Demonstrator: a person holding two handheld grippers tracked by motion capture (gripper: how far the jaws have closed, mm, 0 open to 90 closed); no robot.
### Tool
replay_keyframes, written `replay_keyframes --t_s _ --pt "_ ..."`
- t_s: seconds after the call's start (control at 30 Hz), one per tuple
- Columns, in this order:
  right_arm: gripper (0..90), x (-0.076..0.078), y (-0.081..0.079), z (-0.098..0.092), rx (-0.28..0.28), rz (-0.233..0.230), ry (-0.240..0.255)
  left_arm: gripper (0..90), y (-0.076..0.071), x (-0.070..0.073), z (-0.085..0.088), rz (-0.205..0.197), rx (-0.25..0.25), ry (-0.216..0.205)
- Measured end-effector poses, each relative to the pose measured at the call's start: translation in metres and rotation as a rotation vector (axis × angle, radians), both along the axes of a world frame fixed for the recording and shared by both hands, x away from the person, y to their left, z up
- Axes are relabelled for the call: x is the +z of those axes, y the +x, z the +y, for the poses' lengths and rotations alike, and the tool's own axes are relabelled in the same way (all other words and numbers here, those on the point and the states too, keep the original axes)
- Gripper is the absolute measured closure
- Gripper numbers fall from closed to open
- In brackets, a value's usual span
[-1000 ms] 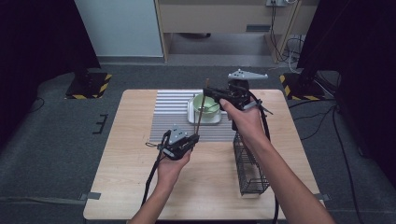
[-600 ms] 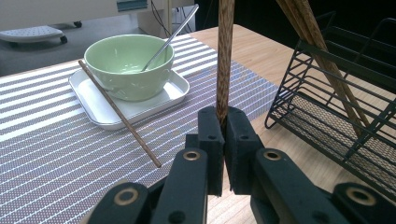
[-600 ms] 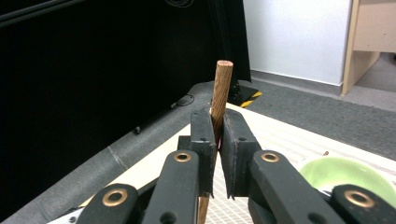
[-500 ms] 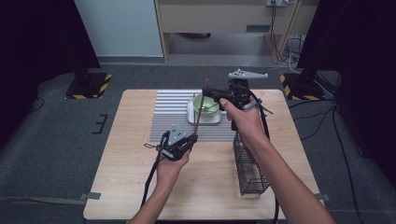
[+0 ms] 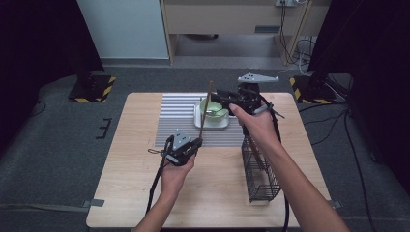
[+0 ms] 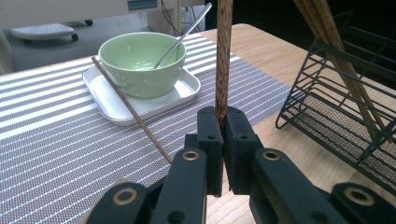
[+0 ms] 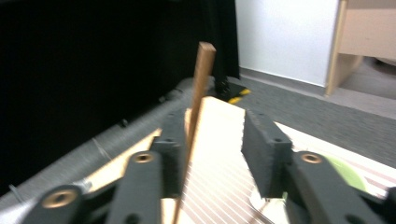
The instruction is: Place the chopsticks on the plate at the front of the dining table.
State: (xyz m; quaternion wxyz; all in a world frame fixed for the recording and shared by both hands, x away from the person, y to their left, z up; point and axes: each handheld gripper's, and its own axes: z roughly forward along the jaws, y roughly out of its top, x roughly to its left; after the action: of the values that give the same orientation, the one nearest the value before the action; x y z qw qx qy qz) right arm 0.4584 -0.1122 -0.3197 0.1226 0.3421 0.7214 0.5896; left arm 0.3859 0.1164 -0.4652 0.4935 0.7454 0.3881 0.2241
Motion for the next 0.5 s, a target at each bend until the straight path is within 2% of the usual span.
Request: replay_keyframes --t_s 0.13,0.17,0.2,0.3,0.33,0.4,0.47,0.5 --pt "52.1 -0.002 -0.001 -0.003 -0.017 -0.010 -0.042 85.9 0.002 0.000 0.002 0.005 0.017 -0.019" --pt "49.8 -0.003 -0.002 -0.005 -0.022 -0.015 -0.051 85.9 0.002 0.000 0.003 0.007 0.020 -0.015" --pt "45.1 -0.005 -0.002 -0.007 -0.032 -0.025 -0.081 85.9 0.002 0.000 0.003 0.007 0.021 -0.014" --pt "42.2 -0.006 -0.003 -0.010 -0.047 -0.032 -0.108 85.9 0.003 0.001 0.003 0.008 0.021 -0.011" --pt "39.4 -0.008 -0.004 -0.015 -0.055 -0.038 -0.136 85.9 0.004 0.002 0.004 0.008 0.022 -0.018" --pt "38.0 -0.010 -0.004 -0.019 -0.065 -0.037 -0.150 85.9 0.006 0.003 0.006 0.013 0.032 -0.037" --pt "34.8 -0.014 -0.004 -0.025 -0.079 -0.034 -0.160 85.9 0.008 0.005 0.008 0.015 0.040 -0.041" --pt "30.6 -0.018 -0.003 -0.034 -0.106 -0.036 -0.171 85.9 0.010 0.006 0.009 0.014 0.042 -0.033"
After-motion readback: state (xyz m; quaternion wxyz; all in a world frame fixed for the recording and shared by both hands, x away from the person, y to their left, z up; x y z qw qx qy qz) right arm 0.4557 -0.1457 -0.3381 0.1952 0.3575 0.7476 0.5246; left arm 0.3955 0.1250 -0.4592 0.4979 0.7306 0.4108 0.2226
